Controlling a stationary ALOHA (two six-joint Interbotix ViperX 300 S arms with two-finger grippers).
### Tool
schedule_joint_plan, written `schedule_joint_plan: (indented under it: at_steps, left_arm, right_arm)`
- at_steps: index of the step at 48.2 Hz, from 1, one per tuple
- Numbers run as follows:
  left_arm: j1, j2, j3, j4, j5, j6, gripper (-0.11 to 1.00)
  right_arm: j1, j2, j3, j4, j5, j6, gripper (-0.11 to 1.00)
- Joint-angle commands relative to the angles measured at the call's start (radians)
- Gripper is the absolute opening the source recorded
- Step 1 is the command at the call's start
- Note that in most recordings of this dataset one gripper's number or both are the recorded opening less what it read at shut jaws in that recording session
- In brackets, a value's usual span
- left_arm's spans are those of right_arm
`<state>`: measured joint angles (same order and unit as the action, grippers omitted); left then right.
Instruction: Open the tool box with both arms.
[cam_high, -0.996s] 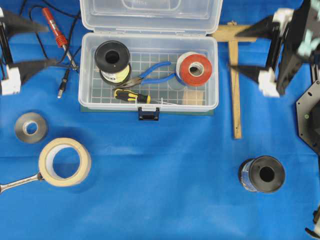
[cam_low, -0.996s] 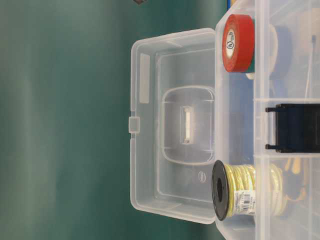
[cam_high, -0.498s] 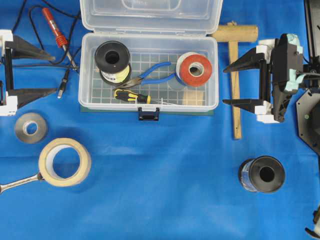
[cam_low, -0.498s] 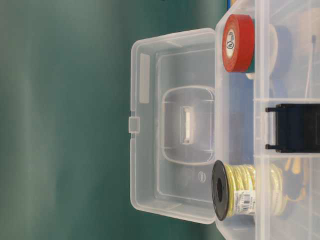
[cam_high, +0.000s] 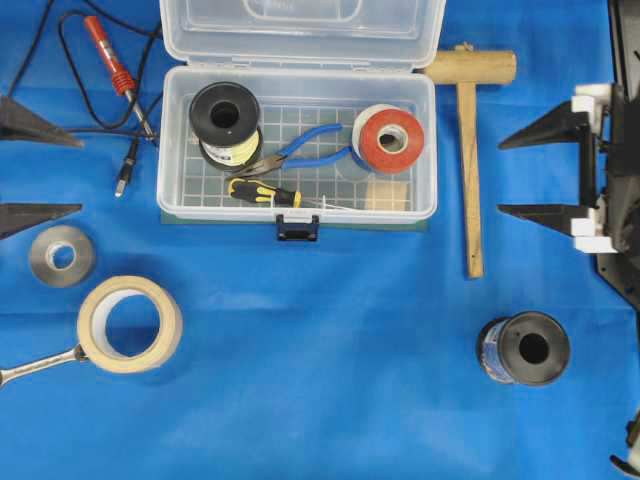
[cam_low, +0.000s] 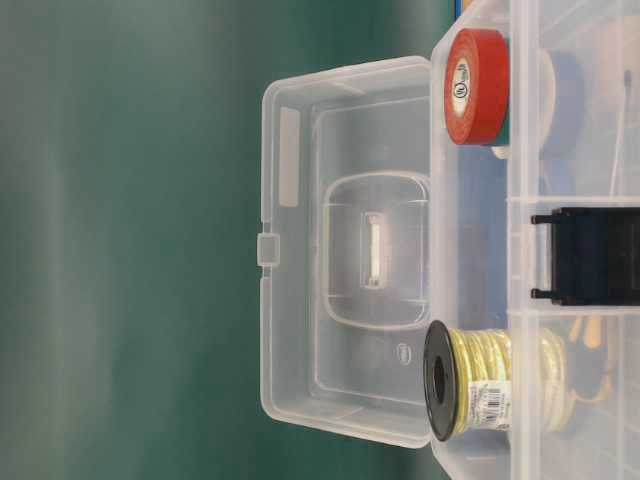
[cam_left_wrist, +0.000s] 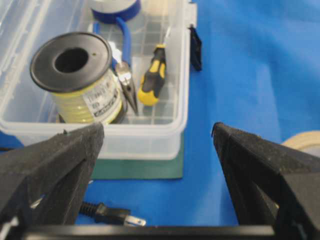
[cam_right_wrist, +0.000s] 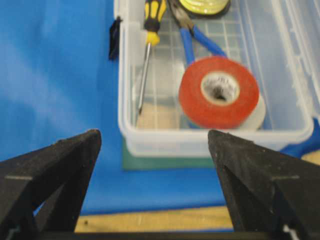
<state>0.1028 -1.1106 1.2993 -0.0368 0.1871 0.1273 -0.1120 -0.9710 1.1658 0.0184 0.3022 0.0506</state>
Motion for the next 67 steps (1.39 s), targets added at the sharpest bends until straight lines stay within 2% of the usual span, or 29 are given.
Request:
schedule_joint_plan:
  at_steps: [1,13,67]
  left_arm:
    - [-0.006,-0.014,0.006,0.0,-0.005,-0.009,0.87]
    - [-0.009,-0.028,0.034,-0.002,-0.014,-0.012,0.87]
    - [-0.009,-0.029,0.037,-0.002,-0.015,-0.014,0.87]
  right_arm:
    - [0.003,-0.031,0.012,0.005,-0.008,0.003,0.85]
    - [0.002,-0.044,0.067,0.02,-0.034,0.014,0.85]
    - [0.003,-0.048,0.069,0.017,-0.035,0.015,0.85]
